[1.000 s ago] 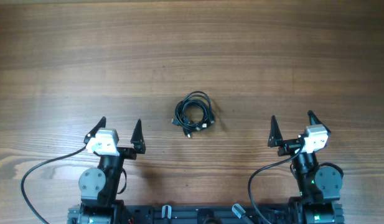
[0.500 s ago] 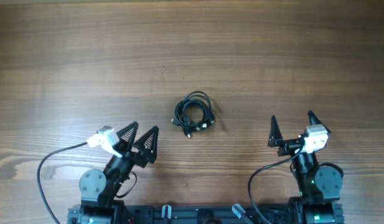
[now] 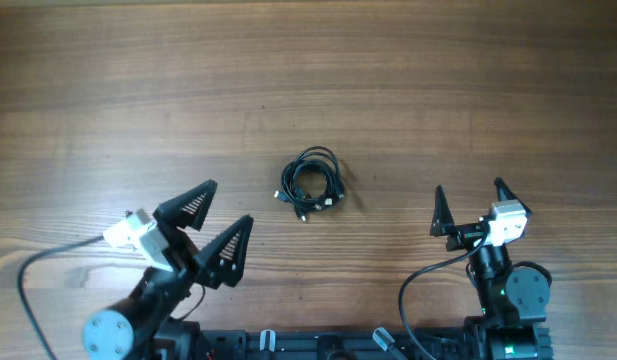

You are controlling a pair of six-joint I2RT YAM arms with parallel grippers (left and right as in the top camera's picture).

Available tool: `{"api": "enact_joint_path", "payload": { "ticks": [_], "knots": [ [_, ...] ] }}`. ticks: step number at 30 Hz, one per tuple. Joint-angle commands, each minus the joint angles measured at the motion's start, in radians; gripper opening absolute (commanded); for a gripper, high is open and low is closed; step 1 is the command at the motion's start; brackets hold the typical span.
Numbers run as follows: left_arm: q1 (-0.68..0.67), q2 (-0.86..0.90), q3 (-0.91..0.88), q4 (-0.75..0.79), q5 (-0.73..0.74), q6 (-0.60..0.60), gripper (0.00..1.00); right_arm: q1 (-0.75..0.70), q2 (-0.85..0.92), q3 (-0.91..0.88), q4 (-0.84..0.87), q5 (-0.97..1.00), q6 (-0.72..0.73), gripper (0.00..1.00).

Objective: Untangle cables
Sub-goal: 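Move the left gripper over the black cable bundle and lower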

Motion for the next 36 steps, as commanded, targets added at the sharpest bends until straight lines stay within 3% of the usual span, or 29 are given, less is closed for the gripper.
{"api": "enact_joint_path", "payload": {
  "ticks": [1, 3, 5, 9, 13, 17, 20, 28, 31, 34, 36],
  "knots": [
    [-0.005, 0.150, 0.198, -0.127, -0.001, 0.143, 1.00, -0.004, -0.005, -0.001, 0.003, 0.016, -0.011, 1.00],
    [-0.005, 0.258, 0.331, -0.279, 0.039, 0.234, 1.00, -0.004, -0.005, -0.001, 0.003, 0.016, -0.011, 1.00],
    [-0.005, 0.431, 0.536, -0.543, 0.032, 0.310, 1.00, -0.004, -0.005, -0.001, 0.003, 0.016, -0.011, 1.00],
    [-0.005, 0.687, 0.836, -0.902, -0.007, 0.306, 0.99, -0.004, -0.005, -0.001, 0.003, 0.016, -0.011, 1.00],
    [-0.053, 0.914, 1.022, -1.160, -0.060, 0.306, 1.00, -0.004, -0.005, -0.001, 0.003, 0.016, -0.011, 1.00],
    [-0.241, 1.060, 1.028, -1.225, -0.259, 0.306, 1.00, -0.004, -0.005, -0.001, 0.003, 0.016, -0.011, 1.00],
    [-0.323, 1.147, 1.054, -1.226, -0.329, 0.306, 1.00, -0.004, -0.005, -0.001, 0.003, 0.016, -0.011, 1.00],
    [-0.331, 1.204, 1.106, -1.105, -0.329, 0.306, 1.00, -0.004, -0.005, -0.001, 0.003, 0.016, -0.011, 1.00],
    [-0.331, 1.210, 1.105, -1.106, -0.329, 0.283, 1.00, -0.004, -0.005, -0.001, 0.003, 0.016, -0.011, 1.00],
    [-0.331, 1.286, 1.105, -1.173, -0.478, 0.192, 1.00, -0.004, -0.005, -0.001, 0.003, 0.016, -0.011, 1.00],
    [-0.332, 1.368, 1.105, -1.200, -0.470, 0.189, 1.00, -0.004, -0.005, -0.001, 0.003, 0.016, -0.011, 1.00]
  ]
}}
